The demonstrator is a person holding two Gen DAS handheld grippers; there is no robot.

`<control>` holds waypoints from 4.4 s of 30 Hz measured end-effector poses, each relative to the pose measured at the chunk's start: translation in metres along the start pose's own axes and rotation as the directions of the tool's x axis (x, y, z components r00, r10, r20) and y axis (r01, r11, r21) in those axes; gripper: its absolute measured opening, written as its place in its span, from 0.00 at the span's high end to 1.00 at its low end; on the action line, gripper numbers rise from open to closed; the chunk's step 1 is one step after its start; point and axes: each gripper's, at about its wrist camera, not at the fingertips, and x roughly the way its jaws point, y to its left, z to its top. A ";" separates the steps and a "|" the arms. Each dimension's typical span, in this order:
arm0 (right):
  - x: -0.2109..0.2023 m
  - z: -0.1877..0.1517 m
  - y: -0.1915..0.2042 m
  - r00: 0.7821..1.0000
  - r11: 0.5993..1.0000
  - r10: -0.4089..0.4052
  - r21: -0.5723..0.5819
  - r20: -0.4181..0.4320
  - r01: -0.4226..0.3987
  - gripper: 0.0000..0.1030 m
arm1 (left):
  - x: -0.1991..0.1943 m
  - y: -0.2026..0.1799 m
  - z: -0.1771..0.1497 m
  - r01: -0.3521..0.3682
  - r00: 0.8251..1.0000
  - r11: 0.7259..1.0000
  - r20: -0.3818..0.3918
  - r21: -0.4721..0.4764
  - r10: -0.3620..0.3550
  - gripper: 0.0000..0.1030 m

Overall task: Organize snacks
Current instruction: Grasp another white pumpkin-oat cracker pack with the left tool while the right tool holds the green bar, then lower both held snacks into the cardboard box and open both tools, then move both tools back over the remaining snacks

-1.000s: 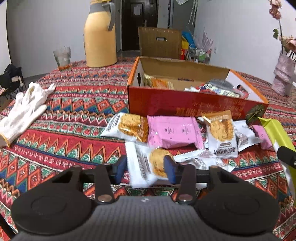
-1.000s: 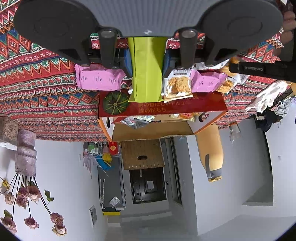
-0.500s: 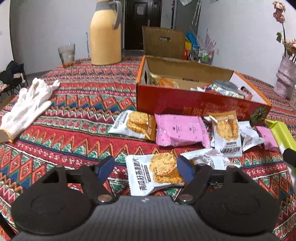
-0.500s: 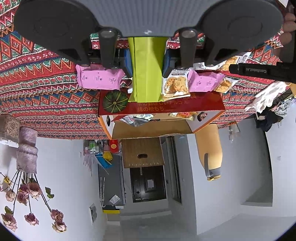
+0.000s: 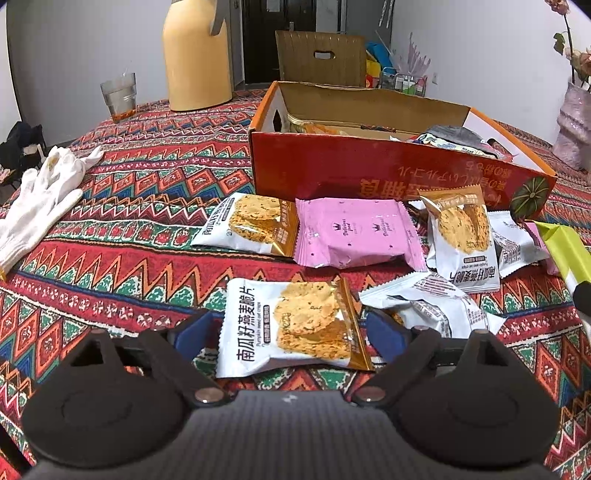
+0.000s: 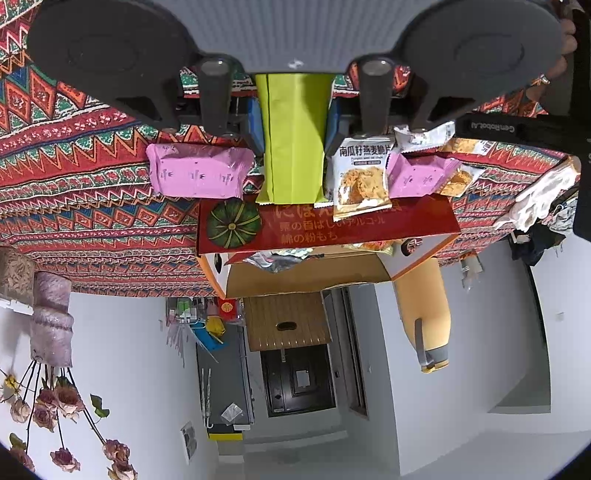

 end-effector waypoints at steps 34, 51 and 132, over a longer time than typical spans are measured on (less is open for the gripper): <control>0.023 0.058 0.014 0.993 0.999 0.015 -0.054 0.115 -0.009 0.68 | -0.048 -0.013 0.070 0.081 0.963 0.996 0.255 0.047 -0.091 0.46; 0.095 0.134 -0.004 0.986 0.999 -0.040 -0.005 0.160 0.042 0.68 | -0.012 -0.029 0.141 0.083 0.953 0.997 0.294 -0.005 -0.078 0.46; -0.013 0.019 0.058 0.999 0.990 -0.017 -0.139 0.037 0.022 0.00 | -0.084 0.051 0.002 0.021 0.984 0.999 0.179 -0.033 -0.015 0.00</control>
